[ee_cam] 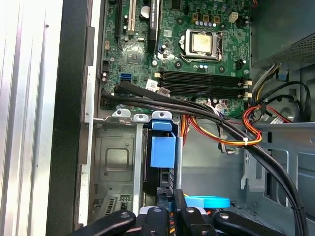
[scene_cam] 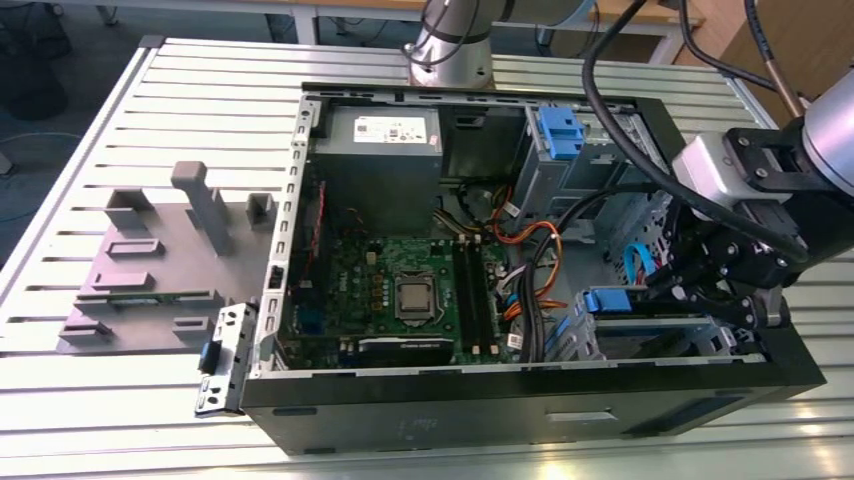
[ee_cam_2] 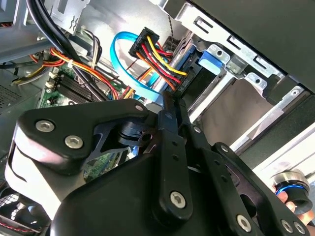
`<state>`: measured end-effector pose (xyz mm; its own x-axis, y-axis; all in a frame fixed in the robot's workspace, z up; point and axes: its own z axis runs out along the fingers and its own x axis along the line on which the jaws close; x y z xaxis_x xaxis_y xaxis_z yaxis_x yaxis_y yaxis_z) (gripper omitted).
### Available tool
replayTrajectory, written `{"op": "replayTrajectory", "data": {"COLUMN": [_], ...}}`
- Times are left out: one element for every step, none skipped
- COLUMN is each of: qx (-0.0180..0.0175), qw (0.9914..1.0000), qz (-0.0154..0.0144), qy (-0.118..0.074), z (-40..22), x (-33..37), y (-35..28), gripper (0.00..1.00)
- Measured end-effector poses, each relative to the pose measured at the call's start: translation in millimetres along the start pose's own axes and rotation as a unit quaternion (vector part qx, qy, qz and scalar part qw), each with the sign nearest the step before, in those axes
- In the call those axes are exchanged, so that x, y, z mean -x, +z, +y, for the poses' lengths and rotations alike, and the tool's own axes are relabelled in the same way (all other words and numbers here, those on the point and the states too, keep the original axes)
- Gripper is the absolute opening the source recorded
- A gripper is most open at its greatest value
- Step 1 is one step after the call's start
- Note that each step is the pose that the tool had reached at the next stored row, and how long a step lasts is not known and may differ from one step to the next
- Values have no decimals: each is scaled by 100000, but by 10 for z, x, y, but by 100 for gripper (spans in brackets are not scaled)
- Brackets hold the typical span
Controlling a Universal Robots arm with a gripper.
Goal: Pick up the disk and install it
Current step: 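Insert the second disk wire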
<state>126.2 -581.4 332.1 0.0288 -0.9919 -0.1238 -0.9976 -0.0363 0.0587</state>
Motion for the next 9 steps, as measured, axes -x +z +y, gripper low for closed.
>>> {"op": "replayTrajectory", "data": {"qx": [4,4,8,10,12,13,16,18,22], "qw": [100000,100000,100000,100000,100000,100000,100000,100000,100000], "qz": [-3,1,6,10,1,2,6,10,1], "qy": [0,0,1,2,1,1,1,2,1], "z": [0,0,0,-1,-1,-1,-2,-2,-2], "x": [-3,-6,-9,-12,-15,-18,-20,-22,-24], "y": [4,8,14,18,24,28,32,35,40], "gripper": [16,16,16,16,16,16,16,16,16]}}
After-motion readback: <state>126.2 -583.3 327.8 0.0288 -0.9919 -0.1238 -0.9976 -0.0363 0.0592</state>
